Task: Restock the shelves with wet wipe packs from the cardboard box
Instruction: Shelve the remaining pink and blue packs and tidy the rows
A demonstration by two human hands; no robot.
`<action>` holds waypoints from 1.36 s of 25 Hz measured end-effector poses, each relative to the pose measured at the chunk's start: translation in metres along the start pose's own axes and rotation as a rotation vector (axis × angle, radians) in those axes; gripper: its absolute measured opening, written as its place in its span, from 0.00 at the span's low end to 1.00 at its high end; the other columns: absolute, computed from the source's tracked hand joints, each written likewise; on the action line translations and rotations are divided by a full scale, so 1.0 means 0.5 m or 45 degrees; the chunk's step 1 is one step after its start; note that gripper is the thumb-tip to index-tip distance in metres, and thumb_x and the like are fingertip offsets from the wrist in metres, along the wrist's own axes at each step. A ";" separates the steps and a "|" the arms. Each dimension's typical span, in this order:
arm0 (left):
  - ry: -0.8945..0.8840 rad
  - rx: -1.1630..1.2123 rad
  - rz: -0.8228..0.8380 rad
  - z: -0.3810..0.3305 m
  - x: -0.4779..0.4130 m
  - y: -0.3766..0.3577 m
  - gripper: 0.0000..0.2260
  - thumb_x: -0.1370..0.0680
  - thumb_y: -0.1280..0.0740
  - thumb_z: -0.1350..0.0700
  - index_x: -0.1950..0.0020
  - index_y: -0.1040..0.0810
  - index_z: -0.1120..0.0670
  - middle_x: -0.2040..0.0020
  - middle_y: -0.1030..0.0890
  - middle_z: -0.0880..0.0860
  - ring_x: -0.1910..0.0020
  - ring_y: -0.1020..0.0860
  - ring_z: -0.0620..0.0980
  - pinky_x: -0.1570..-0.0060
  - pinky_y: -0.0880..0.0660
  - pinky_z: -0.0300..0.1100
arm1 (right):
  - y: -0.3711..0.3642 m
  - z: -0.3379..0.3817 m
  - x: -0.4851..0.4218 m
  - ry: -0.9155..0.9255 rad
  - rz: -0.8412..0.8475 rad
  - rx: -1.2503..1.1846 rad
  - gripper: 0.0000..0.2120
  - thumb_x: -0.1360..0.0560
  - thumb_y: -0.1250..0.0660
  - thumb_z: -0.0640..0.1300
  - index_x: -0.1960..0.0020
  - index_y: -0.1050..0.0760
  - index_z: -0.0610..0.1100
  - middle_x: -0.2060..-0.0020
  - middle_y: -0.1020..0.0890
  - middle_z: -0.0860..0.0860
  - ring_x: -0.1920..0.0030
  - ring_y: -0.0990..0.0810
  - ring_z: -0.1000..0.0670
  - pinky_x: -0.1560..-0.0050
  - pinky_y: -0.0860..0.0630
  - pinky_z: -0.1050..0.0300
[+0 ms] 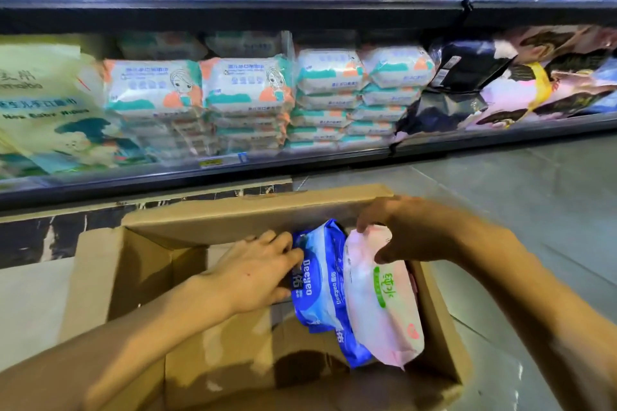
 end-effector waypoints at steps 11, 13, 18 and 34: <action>-0.371 -0.434 -0.039 -0.043 -0.154 -0.051 0.32 0.18 0.38 0.54 0.18 0.51 0.51 0.18 0.49 0.53 0.19 0.52 0.58 0.27 0.40 0.53 | -0.050 -0.026 0.003 -0.185 -0.179 0.026 0.24 0.25 0.27 0.53 0.32 0.28 0.50 0.36 0.19 0.51 0.42 0.17 0.47 0.47 0.18 0.53; -0.379 -0.486 0.003 -0.042 -0.166 -0.062 0.33 0.19 0.35 0.54 0.18 0.49 0.51 0.19 0.46 0.54 0.20 0.50 0.59 0.30 0.36 0.53 | -0.070 -0.027 0.011 -0.260 -0.167 0.045 0.26 0.24 0.28 0.55 0.30 0.31 0.49 0.38 0.18 0.50 0.43 0.17 0.46 0.48 0.18 0.53; -0.374 -0.540 -0.028 -0.015 -0.144 -0.075 0.33 0.21 0.33 0.50 0.20 0.45 0.53 0.28 0.34 0.58 0.32 0.35 0.60 0.37 0.34 0.51 | -0.079 -0.021 0.005 -0.399 -0.127 0.084 0.23 0.23 0.33 0.61 0.37 0.27 0.46 0.47 0.16 0.49 0.49 0.17 0.46 0.58 0.26 0.56; -0.108 -0.123 0.187 0.067 -0.014 -0.148 0.42 0.29 0.38 0.27 0.24 0.43 0.50 0.43 0.21 0.52 0.48 0.21 0.52 0.53 0.29 0.43 | -0.160 0.037 -0.037 -0.390 -0.094 0.155 0.59 0.30 0.33 0.72 0.18 0.61 0.40 0.35 0.22 0.41 0.40 0.19 0.42 0.47 0.24 0.54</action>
Point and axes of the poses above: each hand's wrist, its own x-axis away from the middle knuckle, its own y-axis out of the back of the hand, z = x × y, the point moved 5 cm from there along -x, towards the middle knuckle
